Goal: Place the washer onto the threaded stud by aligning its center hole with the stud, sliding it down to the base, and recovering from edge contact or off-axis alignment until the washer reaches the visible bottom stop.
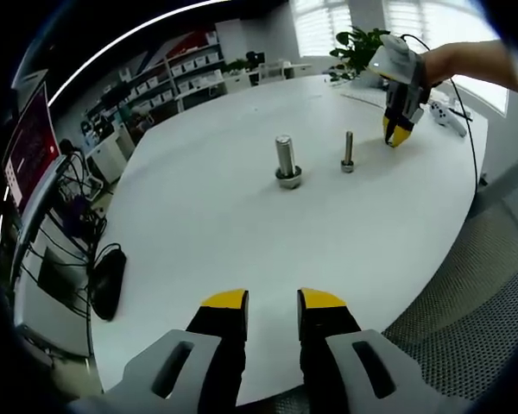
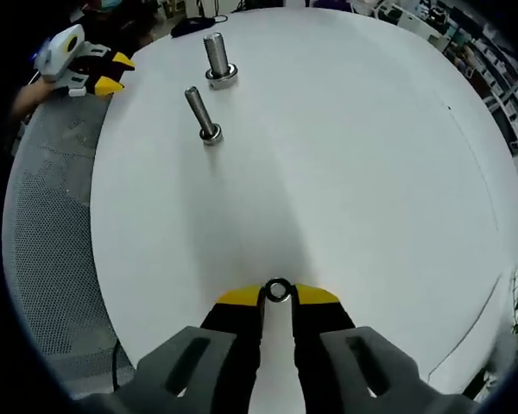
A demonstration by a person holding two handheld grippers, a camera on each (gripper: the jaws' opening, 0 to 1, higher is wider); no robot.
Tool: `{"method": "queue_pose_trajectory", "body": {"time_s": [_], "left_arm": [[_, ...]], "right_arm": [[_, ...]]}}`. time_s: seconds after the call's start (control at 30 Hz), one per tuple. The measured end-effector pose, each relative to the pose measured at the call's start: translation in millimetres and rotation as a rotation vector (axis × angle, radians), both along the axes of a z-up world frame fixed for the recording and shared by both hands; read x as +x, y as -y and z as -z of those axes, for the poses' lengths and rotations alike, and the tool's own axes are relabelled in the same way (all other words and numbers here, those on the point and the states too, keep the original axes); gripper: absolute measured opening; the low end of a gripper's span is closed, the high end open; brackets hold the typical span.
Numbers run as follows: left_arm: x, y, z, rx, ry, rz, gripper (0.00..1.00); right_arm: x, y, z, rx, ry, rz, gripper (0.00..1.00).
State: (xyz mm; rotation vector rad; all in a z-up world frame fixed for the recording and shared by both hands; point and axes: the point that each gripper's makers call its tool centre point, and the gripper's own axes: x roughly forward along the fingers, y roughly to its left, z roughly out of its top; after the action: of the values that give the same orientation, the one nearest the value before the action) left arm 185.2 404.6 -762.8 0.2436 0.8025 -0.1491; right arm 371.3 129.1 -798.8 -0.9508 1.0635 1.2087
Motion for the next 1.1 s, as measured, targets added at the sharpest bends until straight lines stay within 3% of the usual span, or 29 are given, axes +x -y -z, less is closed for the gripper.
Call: {"method": "queue_pose_trajectory", "body": {"time_s": [0.47, 0.87, 1.1], "left_arm": [[0.1, -0.6, -0.3, 0.002, 0.001, -0.002, 0.2], [0.1, -0.4, 0.0, 0.002, -0.001, -0.001, 0.2], [-0.1, -0.5, 0.2, 0.003, -0.002, -0.001, 0.2]], "right_arm": [[-3.1, -4.4, -6.6, 0.012, 0.005, 0.008, 0.14], [-27.2, -46.5, -40.1, 0.078, -0.019, -0.034, 0.14], [-31.1, -63.1, -50.8, 0.097, -0.021, -0.079, 0.14]]}}
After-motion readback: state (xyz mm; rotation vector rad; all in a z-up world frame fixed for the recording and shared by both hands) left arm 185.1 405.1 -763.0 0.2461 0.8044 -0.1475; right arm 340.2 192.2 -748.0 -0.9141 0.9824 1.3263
